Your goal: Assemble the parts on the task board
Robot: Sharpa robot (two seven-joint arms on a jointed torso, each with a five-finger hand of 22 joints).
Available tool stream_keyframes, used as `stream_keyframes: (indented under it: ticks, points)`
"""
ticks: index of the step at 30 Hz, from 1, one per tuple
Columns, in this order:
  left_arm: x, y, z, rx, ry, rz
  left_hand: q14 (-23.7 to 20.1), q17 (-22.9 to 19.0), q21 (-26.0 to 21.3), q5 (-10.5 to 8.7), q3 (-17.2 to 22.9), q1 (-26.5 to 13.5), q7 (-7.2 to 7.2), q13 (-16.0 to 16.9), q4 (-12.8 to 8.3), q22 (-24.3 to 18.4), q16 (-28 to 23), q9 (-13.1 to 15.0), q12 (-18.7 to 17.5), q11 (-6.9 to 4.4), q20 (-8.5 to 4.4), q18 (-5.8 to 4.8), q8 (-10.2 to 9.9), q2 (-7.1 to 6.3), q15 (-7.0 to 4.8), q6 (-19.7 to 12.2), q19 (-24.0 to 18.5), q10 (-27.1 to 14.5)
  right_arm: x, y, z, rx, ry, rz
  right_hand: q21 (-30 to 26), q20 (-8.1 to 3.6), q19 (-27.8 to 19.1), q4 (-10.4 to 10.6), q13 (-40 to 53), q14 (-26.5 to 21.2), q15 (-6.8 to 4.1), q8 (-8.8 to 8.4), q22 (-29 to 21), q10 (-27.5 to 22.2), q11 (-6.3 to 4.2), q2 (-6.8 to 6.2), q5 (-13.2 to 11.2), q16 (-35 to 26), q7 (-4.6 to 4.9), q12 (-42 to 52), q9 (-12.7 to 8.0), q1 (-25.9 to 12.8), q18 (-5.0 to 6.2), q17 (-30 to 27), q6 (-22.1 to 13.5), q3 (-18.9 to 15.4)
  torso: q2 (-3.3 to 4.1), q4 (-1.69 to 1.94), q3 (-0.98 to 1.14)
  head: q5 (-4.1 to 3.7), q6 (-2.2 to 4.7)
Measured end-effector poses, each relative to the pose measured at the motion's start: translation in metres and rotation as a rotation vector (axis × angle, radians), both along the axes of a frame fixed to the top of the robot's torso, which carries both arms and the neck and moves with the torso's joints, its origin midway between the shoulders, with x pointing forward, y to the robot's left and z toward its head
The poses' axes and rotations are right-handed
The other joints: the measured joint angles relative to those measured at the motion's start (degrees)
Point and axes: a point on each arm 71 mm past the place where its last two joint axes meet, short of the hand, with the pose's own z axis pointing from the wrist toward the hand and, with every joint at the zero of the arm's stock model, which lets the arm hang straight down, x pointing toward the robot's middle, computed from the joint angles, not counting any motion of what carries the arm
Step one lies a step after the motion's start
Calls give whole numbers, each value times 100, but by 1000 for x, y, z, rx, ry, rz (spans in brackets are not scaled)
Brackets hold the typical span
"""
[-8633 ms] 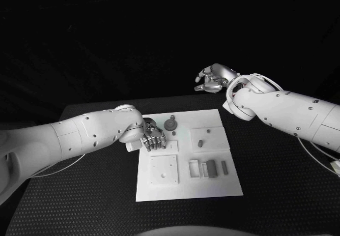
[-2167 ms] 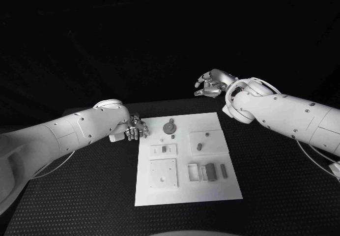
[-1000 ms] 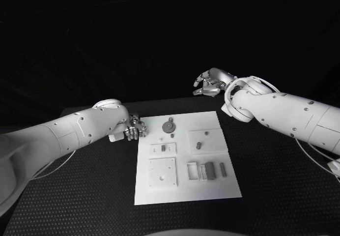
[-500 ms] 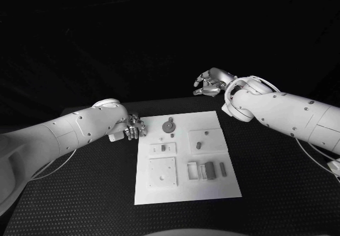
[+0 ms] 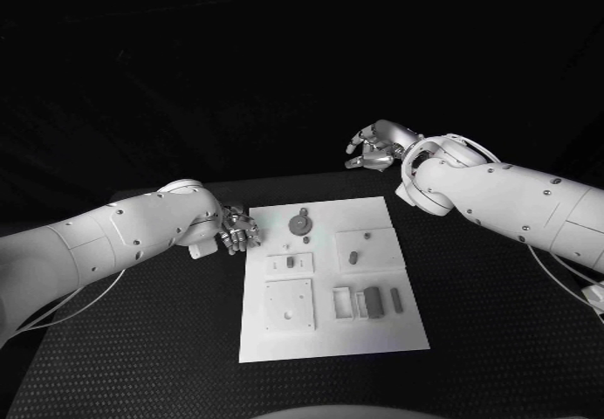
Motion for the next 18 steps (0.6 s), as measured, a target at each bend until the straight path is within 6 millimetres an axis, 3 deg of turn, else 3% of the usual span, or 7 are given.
stream_keyframes:
  ticks: [2,4,9,13,18]
  points:
    - [-6,-2,1,-16,-3,-2,15,0,0,54,19,-20,-1,9,-20,0,30,-1,26,19,-9,-5,0,20,-15,19,34,27,0,-1,0,-1,0,-1,0,0,0,0,0,0,0,0,0,0,0,0,0,0,0,0,0,0,0,0,0,0,-2,3,0,0,-4]
    - [-11,-5,3,-32,-9,-4,63,0,0,233,35,-34,6,26,-51,0,45,-5,40,9,-31,-27,3,34,-23,50,72,54,0,-1,0,-1,1,-2,0,0,0,0,0,2,2,0,0,0,0,0,0,0,0,0,0,0,0,0,0,0,-3,8,1,-1,-11]
    - [-23,-15,6,-63,-27,-7,93,0,46,436,53,-39,11,46,-55,-1,89,-24,66,9,-51,12,37,29,-53,68,133,55,0,-2,0,-2,2,-3,0,0,0,0,0,8,8,0,0,0,0,0,0,0,0,0,0,0,0,0,0,0,-6,21,2,-1,-25]
    - [-31,-24,8,-82,-43,-12,176,0,73,705,76,-112,-1,61,-51,-1,130,-24,100,-1,-90,35,80,-44,-74,123,174,123,0,-2,0,-2,3,-3,0,0,0,0,0,8,8,0,0,0,0,0,0,0,0,0,0,0,0,0,0,0,-7,25,1,-2,-34]
    - [-34,-31,9,-85,-61,-14,176,0,93,762,78,-135,-14,67,-51,-1,130,-24,101,-10,-72,35,81,-67,-75,147,196,135,0,-3,0,-2,4,-4,0,0,0,0,1,8,8,0,0,0,0,0,0,0,0,0,5,0,0,0,0,0,-6,24,-2,-2,-51]
